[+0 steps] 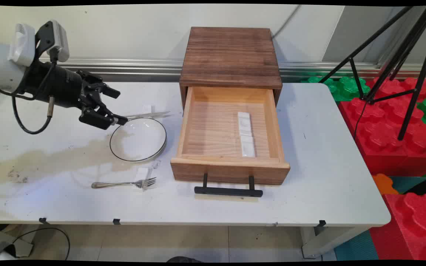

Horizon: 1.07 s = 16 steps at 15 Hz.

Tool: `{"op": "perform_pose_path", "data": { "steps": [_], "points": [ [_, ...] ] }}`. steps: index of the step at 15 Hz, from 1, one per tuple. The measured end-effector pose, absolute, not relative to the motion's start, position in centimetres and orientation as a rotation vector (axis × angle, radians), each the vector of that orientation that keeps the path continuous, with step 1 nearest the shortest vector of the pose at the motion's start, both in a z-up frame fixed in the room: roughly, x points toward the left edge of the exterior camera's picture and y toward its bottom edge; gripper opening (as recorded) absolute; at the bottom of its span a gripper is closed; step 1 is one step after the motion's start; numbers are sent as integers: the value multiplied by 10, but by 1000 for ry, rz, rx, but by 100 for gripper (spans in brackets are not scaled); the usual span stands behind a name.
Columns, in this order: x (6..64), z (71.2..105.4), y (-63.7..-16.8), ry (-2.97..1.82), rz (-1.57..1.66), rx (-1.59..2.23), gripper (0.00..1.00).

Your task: Pick up the knife from the left of the white plate

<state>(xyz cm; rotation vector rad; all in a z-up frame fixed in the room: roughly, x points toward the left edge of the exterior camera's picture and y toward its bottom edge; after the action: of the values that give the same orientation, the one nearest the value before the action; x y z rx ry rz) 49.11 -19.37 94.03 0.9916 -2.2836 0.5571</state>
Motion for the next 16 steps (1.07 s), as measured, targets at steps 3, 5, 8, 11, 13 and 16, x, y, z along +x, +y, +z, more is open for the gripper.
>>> {"op": "perform_pose_path", "data": {
  "steps": [3,5,8,11,13,16],
  "points": [
    [494,942,-201,-2299,567,1002,100],
    [497,943,-210,-2315,582,1012,100],
    [503,943,-227,-2353,609,1021,100],
    [508,941,-243,-2397,634,1021,100],
    [512,938,-255,-2429,651,1020,100],
    [519,933,-275,-2479,671,1018,100]
  ]
}}
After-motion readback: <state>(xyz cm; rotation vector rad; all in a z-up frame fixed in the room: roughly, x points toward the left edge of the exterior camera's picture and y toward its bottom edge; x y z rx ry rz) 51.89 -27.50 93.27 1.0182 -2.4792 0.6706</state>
